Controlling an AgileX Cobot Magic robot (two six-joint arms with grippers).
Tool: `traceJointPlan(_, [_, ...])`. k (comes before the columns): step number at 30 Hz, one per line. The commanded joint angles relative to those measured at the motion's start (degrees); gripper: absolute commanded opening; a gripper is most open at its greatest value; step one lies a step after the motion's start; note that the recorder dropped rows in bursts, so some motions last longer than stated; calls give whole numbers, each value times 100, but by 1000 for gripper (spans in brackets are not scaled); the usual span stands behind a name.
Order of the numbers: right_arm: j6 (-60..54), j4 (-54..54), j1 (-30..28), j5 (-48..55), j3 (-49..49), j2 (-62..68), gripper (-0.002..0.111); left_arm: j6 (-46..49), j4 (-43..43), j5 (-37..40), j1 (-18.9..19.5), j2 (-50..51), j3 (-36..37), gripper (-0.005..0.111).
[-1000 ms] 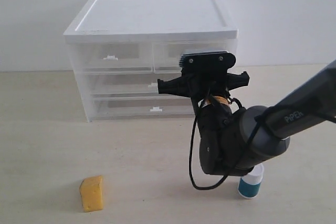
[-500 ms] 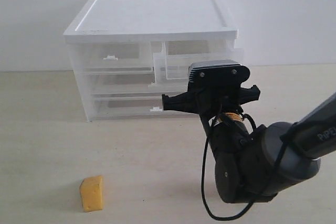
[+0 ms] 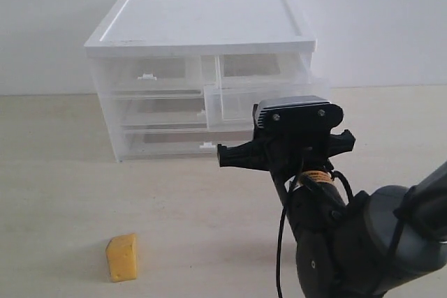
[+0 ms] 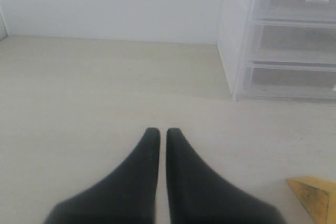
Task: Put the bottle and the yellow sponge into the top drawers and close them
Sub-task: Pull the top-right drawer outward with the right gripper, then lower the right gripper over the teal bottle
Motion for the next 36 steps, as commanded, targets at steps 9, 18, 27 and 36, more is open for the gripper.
traceJointPlan(9, [-339, 805, 695, 408, 111, 10, 0, 11, 20, 6, 9, -15, 16, 4])
traceJointPlan(18, [-581, 1295, 1047, 408, 115, 2, 0, 11, 20, 6, 9, -15, 16, 4])
traceJointPlan(27, [-504, 1386, 1047, 408, 800, -705, 0, 11, 20, 6, 9, -15, 16, 4])
traceJointPlan(36, [-2028, 995, 929, 2559, 1141, -2532, 0, 11, 20, 6, 9, -15, 16, 4])
